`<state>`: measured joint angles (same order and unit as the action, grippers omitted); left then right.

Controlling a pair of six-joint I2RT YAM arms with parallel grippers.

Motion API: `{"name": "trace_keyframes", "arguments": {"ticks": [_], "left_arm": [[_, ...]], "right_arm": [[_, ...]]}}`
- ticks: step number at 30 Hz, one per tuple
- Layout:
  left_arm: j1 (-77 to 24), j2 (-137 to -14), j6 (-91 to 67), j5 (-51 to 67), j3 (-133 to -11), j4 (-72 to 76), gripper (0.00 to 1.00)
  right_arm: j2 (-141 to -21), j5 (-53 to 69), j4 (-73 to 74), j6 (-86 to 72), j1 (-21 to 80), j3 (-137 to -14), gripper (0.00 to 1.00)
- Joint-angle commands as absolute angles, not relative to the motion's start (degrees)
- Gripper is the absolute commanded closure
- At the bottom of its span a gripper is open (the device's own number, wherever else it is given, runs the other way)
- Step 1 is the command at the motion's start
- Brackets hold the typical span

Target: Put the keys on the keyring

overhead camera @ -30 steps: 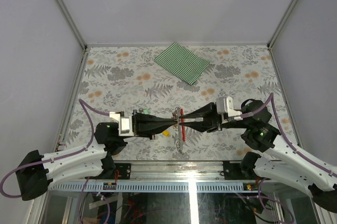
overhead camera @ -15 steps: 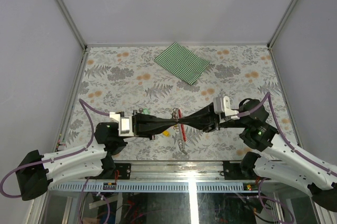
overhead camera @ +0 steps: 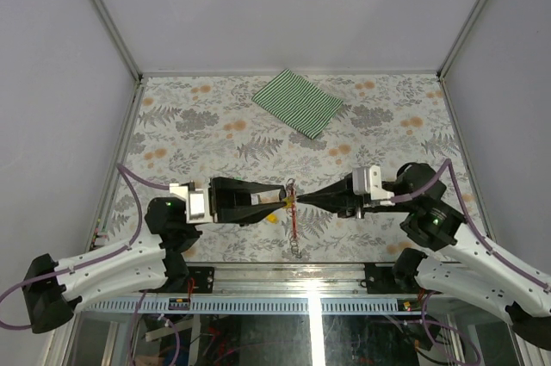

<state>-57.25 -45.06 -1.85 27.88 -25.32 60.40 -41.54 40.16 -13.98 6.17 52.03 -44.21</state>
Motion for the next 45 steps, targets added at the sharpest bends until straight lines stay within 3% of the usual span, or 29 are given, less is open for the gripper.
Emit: {"name": "trace_keyframes", "arguments": {"ticks": [1,6,11,26,36,45], "left_arm": [[-57.4,-41.4,1.9,27.6,-28.2,51.3,0.63],[-57.5,-37.7,1.4,24.4,-29.8,40.7,0.59],[-57.5,-35.8,-3.2,13.6,-30.7,34.2,0.57],[-57.5,-41.0,-20.7,-7.1,-38.4,15.4,0.51],[-56.8,-49.9,-30.0,-15.1,-45.3,-6.3,0.40],[-52.5,-61.4,-41.2,-17.6,-46.9,-21.8,0.26]], "right_arm": [[-37.6,36.1,-12.5,15.5,52.2,-49.1,1.00],[-33.9,33.6,-11.6,27.3,52.1,-47.9,1.00],[-31.8,33.1,-11.2,36.4,52.2,-46.1,1.00],[-31.3,33.2,-7.5,47.2,52.2,-45.8,1.00],[-35.7,16.5,10.1,23.9,52.2,-54.4,1.00],[-34.2,7.8,13.2,9.0,52.2,-49.7,1.00]]}}
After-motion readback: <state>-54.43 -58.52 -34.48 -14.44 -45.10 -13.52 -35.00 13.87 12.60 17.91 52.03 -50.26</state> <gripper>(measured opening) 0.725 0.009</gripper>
